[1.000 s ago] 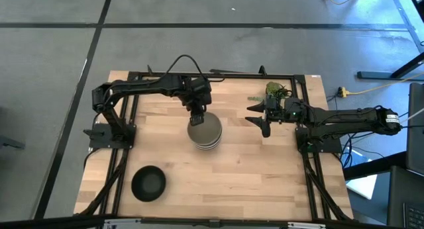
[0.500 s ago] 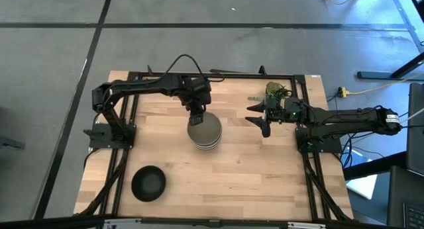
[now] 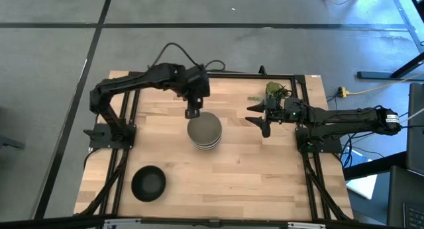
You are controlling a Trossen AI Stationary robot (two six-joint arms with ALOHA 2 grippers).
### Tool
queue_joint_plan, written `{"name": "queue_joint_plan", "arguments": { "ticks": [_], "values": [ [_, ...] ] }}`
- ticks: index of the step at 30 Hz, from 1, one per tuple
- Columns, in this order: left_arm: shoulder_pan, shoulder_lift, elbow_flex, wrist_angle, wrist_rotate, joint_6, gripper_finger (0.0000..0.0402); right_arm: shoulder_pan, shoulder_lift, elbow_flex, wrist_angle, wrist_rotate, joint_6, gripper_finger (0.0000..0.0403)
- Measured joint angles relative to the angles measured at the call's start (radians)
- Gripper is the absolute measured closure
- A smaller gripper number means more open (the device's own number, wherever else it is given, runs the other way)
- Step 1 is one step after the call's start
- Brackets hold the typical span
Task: Nest bowls inside each other
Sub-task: Stack the black bowl on the stacked bowls
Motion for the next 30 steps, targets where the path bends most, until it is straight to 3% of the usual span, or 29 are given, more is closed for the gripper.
{"name": "queue_joint_plan", "arguments": {
  "ticks": [9,21,30],
  "values": [
    [-0.063,-0.168,0.013,-0.100,0.018,-0.140,0.0218,0.002,0.001,0.000,-0.016,0.000,0.008,0.0155],
    [-0.316,-0.258,0.005,-0.338,-0.043,-0.228,0.0217,0.002,0.001,0.000,-0.014,0.001,0.001,0.0155],
    [-0.465,-0.263,-0.249,-0.362,-0.051,-0.284,0.0217,0.002,0.001,0.000,-0.011,0.000,0.021,0.0155]
  ]
}}
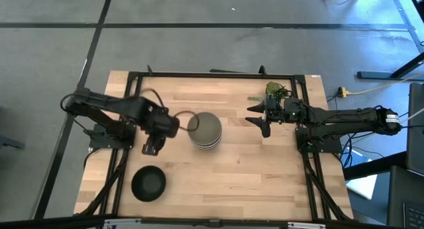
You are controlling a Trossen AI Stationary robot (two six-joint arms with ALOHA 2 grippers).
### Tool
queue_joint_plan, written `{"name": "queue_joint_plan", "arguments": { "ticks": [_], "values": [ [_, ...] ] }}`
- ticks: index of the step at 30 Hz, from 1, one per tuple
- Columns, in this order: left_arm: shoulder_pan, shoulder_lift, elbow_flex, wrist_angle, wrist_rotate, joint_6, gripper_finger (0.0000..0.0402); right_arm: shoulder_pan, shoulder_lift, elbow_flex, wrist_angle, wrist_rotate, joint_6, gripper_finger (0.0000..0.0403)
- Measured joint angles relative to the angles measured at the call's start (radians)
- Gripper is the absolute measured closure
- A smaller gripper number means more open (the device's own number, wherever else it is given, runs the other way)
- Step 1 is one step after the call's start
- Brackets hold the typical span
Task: Nest bowls inside each other
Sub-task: Stack the black bowl on the stacked bowls
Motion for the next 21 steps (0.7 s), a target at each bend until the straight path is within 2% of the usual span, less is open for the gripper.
{"name": "queue_joint_plan", "arguments": {
  "ticks": [2,7,10,14,21],
  "values": [
    [-0.021,-0.003,-0.080,0.026,0.013,-0.013,0.0217,0.000,0.000,0.000,0.000,0.000,0.003,0.0155],
    [-0.063,-0.061,-0.292,0.269,0.106,-0.047,0.0221,0.000,0.000,0.000,0.000,0.000,0.003,0.0155],
    [-0.090,-0.109,-0.385,0.335,0.105,-0.100,0.0220,0.000,0.000,0.000,0.000,0.000,0.003,0.0155],
    [-0.135,-0.162,-0.459,0.339,0.105,-0.188,0.0220,0.000,0.000,0.000,0.000,0.000,0.002,0.0155],
    [-0.227,-0.187,-0.567,0.488,0.191,-0.251,0.0219,0.000,0.000,0.000,0.000,0.000,0.000,0.0155]
  ]
}}
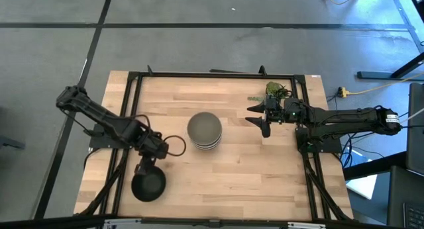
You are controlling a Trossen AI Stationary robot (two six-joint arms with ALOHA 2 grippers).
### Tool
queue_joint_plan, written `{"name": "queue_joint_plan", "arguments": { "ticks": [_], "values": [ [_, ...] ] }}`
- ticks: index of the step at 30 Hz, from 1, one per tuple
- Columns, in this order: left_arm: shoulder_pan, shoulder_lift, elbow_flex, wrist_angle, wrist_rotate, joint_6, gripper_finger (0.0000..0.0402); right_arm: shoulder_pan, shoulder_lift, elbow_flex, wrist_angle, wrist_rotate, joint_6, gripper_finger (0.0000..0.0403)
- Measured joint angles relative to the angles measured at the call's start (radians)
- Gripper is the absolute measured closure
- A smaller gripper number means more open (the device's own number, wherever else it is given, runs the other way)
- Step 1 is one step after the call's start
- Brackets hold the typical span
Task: Nest bowls inside each other
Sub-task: Stack the black bowl on the stacked bowls
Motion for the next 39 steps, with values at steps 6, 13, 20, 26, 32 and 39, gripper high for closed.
{"name": "queue_joint_plan", "arguments": {
  "ticks": [6,13,20,26,32,39],
  "values": [
    [-0.046,0.002,-0.093,0.104,0.017,-0.062,0.0219,0.000,0.000,0.000,0.000,0.000,-0.003,0.0155],
    [-0.074,0.002,-0.173,0.167,0.032,-0.094,0.0219,0.000,0.000,0.000,0.000,0.001,0.000,0.0155],
    [-0.075,0.002,-0.229,0.186,0.037,-0.187,0.0219,0.000,0.000,0.000,0.000,0.001,0.004,0.0155],
    [-0.075,0.002,-0.233,0.188,-0.028,-0.301,0.0219,0.000,0.000,0.000,0.000,0.001,0.006,0.0155],
    [-0.075,0.002,-0.233,0.191,-0.068,-0.310,0.0219,0.000,0.000,0.000,0.000,0.001,0.004,0.0155],
    [-0.075,0.002,-0.233,0.196,-0.071,-0.310,0.0219,0.000,0.000,0.000,0.000,0.002,0.003,0.0155]
  ]
}}
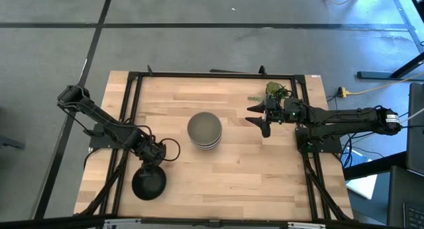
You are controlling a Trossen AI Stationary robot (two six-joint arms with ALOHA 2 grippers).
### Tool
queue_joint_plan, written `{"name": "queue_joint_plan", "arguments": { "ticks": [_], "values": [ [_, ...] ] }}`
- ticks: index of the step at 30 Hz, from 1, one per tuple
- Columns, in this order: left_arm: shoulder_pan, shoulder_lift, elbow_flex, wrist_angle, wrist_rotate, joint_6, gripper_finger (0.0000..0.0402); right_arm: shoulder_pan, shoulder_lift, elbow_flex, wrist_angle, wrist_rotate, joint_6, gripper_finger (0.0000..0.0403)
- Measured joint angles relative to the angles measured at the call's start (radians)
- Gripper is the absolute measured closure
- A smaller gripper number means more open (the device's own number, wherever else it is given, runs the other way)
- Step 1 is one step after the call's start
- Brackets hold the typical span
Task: Nest bowls inside each other
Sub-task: Stack the black bowl on the stacked bowls
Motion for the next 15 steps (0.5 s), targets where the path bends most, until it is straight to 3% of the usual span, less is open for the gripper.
{"name": "queue_joint_plan", "arguments": {
  "ticks": [15],
  "values": [
    [0.000,0.000,0.000,0.023,-0.062,0.003,0.0226,0.000,0.000,0.000,0.000,0.000,-0.003,0.0155]
  ]
}}
